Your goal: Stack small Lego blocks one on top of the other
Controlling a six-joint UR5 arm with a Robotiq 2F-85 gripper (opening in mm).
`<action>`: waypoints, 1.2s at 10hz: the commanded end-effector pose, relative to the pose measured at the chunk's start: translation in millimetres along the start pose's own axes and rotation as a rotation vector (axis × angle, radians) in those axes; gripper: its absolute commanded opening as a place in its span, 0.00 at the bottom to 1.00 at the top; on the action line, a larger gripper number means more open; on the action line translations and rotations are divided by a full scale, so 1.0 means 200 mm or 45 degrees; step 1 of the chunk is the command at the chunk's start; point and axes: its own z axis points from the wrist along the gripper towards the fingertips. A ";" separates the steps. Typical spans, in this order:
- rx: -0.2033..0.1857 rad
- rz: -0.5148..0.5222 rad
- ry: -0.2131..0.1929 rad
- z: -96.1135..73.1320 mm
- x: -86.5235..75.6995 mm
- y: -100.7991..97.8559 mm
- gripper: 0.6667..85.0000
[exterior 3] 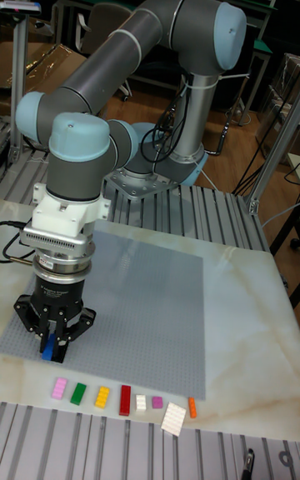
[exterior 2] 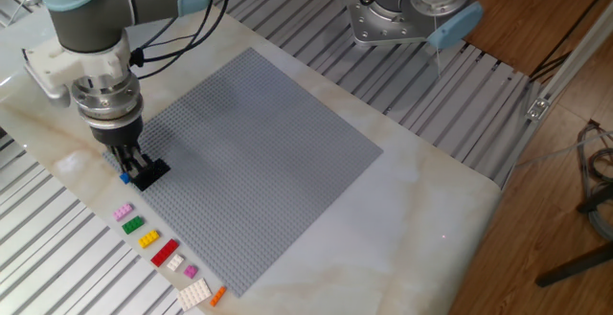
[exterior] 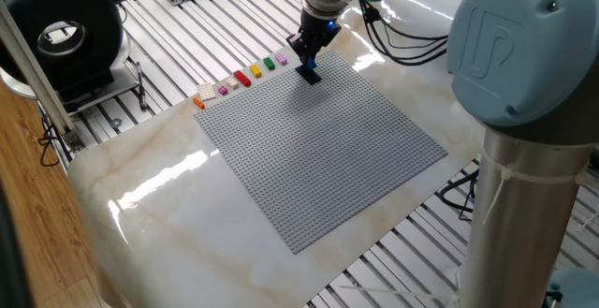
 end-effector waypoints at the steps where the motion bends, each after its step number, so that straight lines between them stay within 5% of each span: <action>1: -0.031 0.036 0.067 -0.04 0.00 0.09 0.00; 5: 0.098 0.012 0.125 -0.01 0.01 -0.09 0.00; 7: -0.008 0.030 0.172 -0.01 0.06 0.02 0.00; 12: 0.032 -0.020 0.171 0.02 0.10 0.00 0.01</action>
